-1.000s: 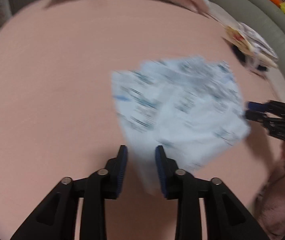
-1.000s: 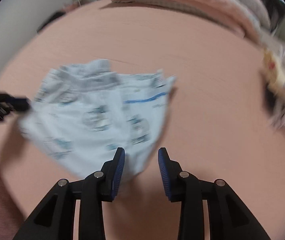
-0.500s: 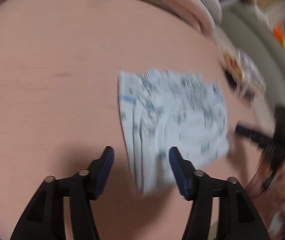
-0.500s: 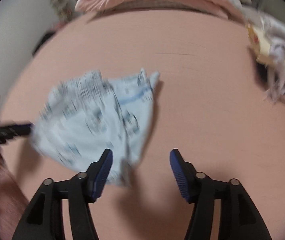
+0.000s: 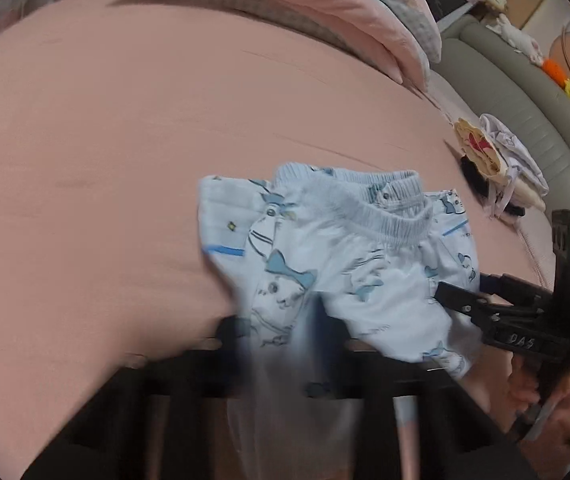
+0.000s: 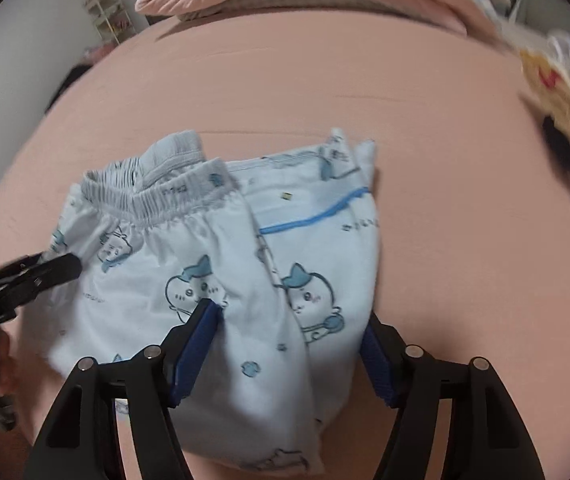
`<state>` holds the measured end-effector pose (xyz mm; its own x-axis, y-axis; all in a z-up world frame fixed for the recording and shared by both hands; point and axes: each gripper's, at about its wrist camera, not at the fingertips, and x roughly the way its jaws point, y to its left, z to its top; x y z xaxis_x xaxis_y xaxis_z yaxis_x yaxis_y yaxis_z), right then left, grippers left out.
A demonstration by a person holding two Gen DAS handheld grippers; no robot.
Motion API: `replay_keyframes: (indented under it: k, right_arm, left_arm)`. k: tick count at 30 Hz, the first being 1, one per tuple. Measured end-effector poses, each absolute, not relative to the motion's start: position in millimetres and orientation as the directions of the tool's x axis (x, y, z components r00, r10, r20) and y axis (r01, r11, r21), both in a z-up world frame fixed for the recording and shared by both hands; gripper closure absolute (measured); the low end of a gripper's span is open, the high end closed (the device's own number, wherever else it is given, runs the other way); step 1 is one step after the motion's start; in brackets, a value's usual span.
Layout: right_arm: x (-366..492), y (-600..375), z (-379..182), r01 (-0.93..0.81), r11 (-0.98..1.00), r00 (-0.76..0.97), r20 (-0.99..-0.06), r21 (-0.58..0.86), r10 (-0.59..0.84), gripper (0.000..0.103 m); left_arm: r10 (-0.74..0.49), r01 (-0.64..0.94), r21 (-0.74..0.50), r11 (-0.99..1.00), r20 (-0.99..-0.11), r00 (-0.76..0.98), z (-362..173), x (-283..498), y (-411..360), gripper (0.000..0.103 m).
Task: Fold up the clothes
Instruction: 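Grasp the folded pant with both grippers and carry it onto the clothes stack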
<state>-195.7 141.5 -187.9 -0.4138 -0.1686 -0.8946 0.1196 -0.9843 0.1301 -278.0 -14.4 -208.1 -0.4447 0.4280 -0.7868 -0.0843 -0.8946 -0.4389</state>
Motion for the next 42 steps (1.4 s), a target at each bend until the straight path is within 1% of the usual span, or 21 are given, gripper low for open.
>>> replay_keyframes:
  k: [1, 3, 6, 8, 9, 10, 11, 12, 14, 16, 17, 18, 20, 23, 26, 29, 31, 34, 37, 40, 42]
  right_arm:
    - [-194.0, 139.3, -186.0, 0.114, -0.982, -0.404, -0.896, 0.151, -0.185, 0.057]
    - [-192.1, 137.6, -183.2, 0.112, -0.969, -0.374, -0.894, 0.221, -0.247, 0.064]
    - [-197.1, 146.4, -188.8, 0.095, -0.960, -0.360, -0.890, 0.265, -0.281, 0.064]
    - [-202.9, 159.3, -189.2, 0.073, -0.940, -0.375, -0.864, 0.334, -0.336, 0.064]
    - [-204.9, 165.3, -190.9, 0.055, -0.930, -0.380, -0.853, 0.364, -0.357, 0.067]
    - [-207.0, 164.9, -193.2, 0.051, -0.930, -0.378, -0.855, 0.365, -0.356, 0.078]
    - [-209.5, 159.9, -196.4, 0.059, -0.935, -0.371, -0.862, 0.349, -0.346, 0.080]
    - [-211.3, 152.2, -199.4, 0.079, -0.938, -0.361, -0.868, 0.337, -0.342, 0.090]
    - [-208.0, 139.9, -195.1, 0.117, -0.945, -0.355, -0.876, 0.304, -0.326, 0.090]
    - [-197.9, 142.7, -178.8, 0.133, -0.942, -0.376, -0.864, 0.308, -0.335, 0.091]
    - [-192.3, 144.2, -170.5, 0.139, -0.940, -0.389, -0.855, 0.313, -0.342, 0.091]
    - [-187.1, 152.5, -157.0, 0.138, -0.939, -0.400, -0.849, 0.316, -0.345, 0.091]
    - [-177.6, 179.7, -125.4, 0.122, -0.940, -0.415, -0.844, 0.320, -0.341, 0.091]
    - [-164.6, 210.5, -111.4, 0.068, -0.936, -0.410, -0.846, 0.345, -0.342, 0.091]
    - [-144.0, 262.6, -94.0, 0.025, -0.923, -0.426, -0.831, 0.384, -0.357, 0.091]
    - [-131.4, 320.7, -68.1, 0.001, -0.925, -0.458, -0.822, 0.381, -0.339, 0.091]
    - [-125.1, 357.3, -45.3, -0.024, -0.924, -0.500, -0.805, 0.383, -0.320, 0.091]
    - [-137.1, 375.5, -7.4, -0.066, -0.925, -0.550, -0.787, 0.375, -0.280, 0.091]
    - [-196.3, 383.7, 23.7, -0.076, -0.939, -0.604, -0.764, 0.337, -0.226, 0.091]
    - [-241.8, 426.9, 72.3, -0.079, -0.953, -0.649, -0.740, 0.293, -0.174, 0.091]
    - [-262.7, 447.6, 98.4, -0.085, -0.956, -0.677, -0.720, 0.282, -0.152, 0.091]
  left_arm:
    - [0.434, -0.093, -0.441, -0.893, -0.785, -0.442, -205.0, -277.6, -22.0, 0.090]
    - [0.445, -0.104, -0.448, -0.888, -0.781, -0.439, -202.6, -276.9, -31.3, 0.090]
    - [0.501, -0.058, -0.529, -0.846, -0.755, -0.423, -198.4, -269.9, -81.2, 0.089]
    - [0.529, -0.038, -0.570, -0.821, -0.733, -0.428, -205.1, -269.1, -88.1, 0.089]
    - [0.530, -0.034, -0.572, -0.820, -0.734, -0.425, -204.6, -268.5, -88.5, 0.089]
    - [0.522, -0.034, -0.562, -0.826, -0.742, -0.420, -201.9, -267.6, -87.1, 0.089]
    - [0.514, -0.034, -0.552, -0.833, -0.751, -0.415, -199.1, -266.8, -85.7, 0.089]
    - [0.507, -0.045, -0.540, -0.840, -0.753, -0.421, -192.6, -264.7, -82.3, 0.091]
    - [0.536, -0.111, -0.554, -0.825, -0.705, -0.464, -169.5, -249.1, -76.4, 0.093]
    - [0.600, -0.202, -0.588, -0.783, -0.629, -0.495, -144.9, -231.3, -65.4, 0.093]
    - [0.616, -0.236, -0.587, -0.774, -0.613, -0.495, -134.3, -224.3, -58.6, 0.093]
    - [0.620, -0.260, -0.577, -0.774, -0.609, -0.494, -124.5, -218.3, -49.7, 0.093]
    - [0.649, -0.273, -0.599, -0.753, -0.604, -0.463, -114.3, -211.9, -32.9, 0.093]
    - [0.680, -0.268, -0.631, -0.728, -0.615, -0.399, -106.4, -202.9, -15.8, 0.093]
    - [0.697, -0.302, -0.629, -0.717, -0.630, -0.343, -95.2, -208.2, 18.0, 0.093]
    - [0.714, -0.362, -0.618, -0.698, -0.632, -0.299, -73.9, -212.3, 50.7, 0.093]
    - [0.719, -0.402, -0.602, -0.689, -0.635, -0.281, -53.9, -230.0, 81.7, 0.093]
    - [0.713, -0.448, -0.567, -0.691, -0.636, -0.296, -15.3, -265.8, 129.9, 0.093]
    - [0.703, -0.495, -0.519, -0.697, -0.628, -0.333, 25.6, -305.7, 178.7, 0.093]
    - [0.715, -0.543, -0.490, -0.682, -0.601, -0.357, 64.3, -350.0, 227.4, 0.093]
    - [0.727, -0.549, -0.493, -0.675, -0.574, -0.378, 80.0, -380.7, 250.1, 0.093]
